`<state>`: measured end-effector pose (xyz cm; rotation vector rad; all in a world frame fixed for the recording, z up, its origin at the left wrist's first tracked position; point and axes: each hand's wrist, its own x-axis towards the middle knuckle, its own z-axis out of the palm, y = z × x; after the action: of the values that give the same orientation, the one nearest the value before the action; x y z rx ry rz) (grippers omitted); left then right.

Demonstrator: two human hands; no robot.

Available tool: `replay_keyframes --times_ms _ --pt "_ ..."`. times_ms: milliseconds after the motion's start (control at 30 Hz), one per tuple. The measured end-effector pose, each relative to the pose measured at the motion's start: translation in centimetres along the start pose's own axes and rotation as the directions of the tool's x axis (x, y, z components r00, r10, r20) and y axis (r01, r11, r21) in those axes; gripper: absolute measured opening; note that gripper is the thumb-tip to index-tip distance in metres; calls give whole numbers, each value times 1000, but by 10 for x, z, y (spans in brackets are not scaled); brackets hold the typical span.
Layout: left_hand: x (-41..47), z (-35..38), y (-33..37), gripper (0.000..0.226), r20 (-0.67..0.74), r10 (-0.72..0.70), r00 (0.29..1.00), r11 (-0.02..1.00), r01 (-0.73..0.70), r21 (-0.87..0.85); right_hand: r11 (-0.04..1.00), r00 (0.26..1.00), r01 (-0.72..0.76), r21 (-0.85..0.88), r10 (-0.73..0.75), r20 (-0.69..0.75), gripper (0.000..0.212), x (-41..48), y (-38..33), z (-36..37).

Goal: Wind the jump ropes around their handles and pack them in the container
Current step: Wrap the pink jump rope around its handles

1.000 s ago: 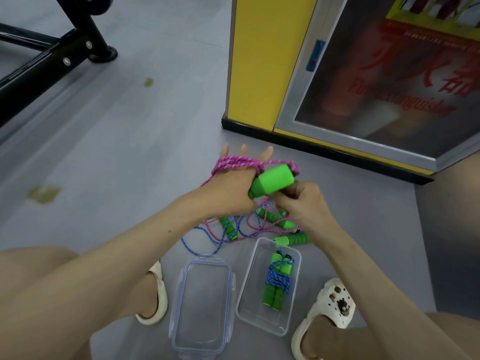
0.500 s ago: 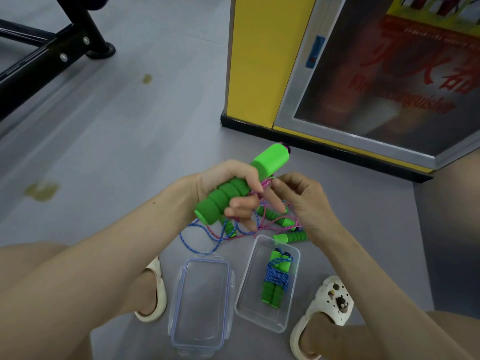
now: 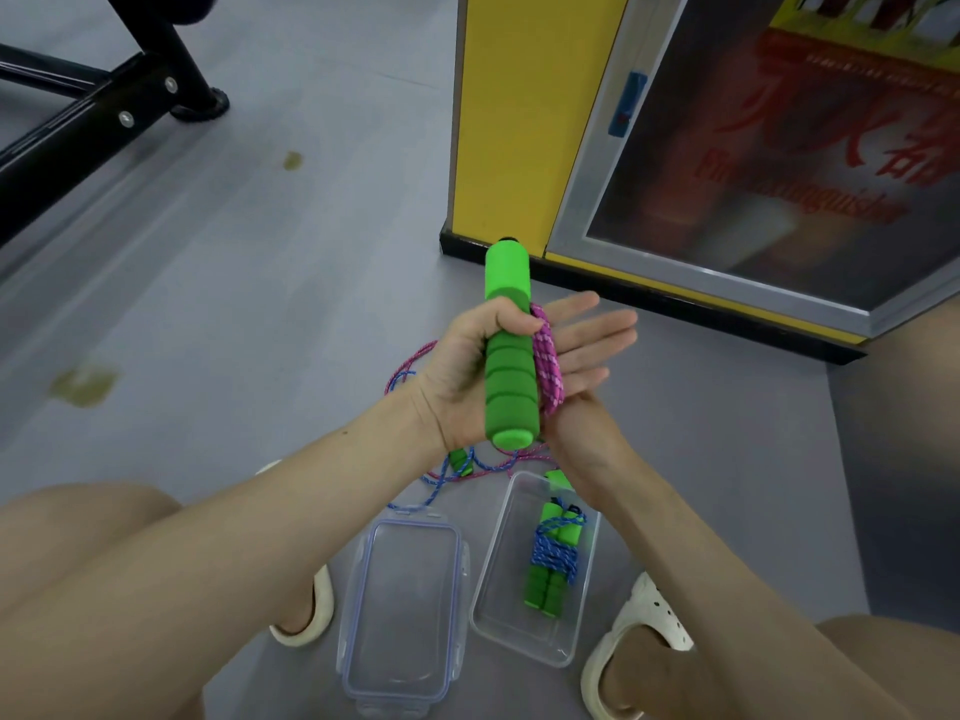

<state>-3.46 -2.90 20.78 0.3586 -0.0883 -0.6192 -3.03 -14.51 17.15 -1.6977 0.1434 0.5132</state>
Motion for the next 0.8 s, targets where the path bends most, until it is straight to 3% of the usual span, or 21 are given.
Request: replay_keyframes --times_ms 67,200,300,400,500,567,667,733,800 --pt "2 3 4 81 -123 78 989 997 -76 25 1000 997 -30 3 30 65 28 -2 2 -1" --pt "5 11 18 72 -416 274 867 954 -190 233 999 979 32 -33 -25 202 45 -10 4 3" --pt "2 12 21 48 -441 276 854 835 13 549 992 974 114 -60 -100 201 29 -12 -6 -1" --pt "0 10 25 57 -457 250 854 599 234 766 918 962 264 -295 -230 145 17 -5 -6 -9" --pt "-5 8 26 32 -462 307 832 102 454 885 797 933 348 -494 -345 101 10 -3 -6 -16" --pt "-7 0 24 50 -422 318 849 -140 483 865 734 917 368 -571 -389 90 10 -3 -8 -18" --pt "-12 -10 22 78 -454 322 831 -311 546 778 664 898 396 -634 -425 114 12 -3 -8 -18" --pt "-14 -11 23 88 -458 329 826 -392 561 729 692 897 411 -594 -422 130 11 -2 -6 -16" --pt "-14 -7 25 59 -509 326 797 -391 604 695 774 921 370 -514 -376 98 9 -2 -8 -16"
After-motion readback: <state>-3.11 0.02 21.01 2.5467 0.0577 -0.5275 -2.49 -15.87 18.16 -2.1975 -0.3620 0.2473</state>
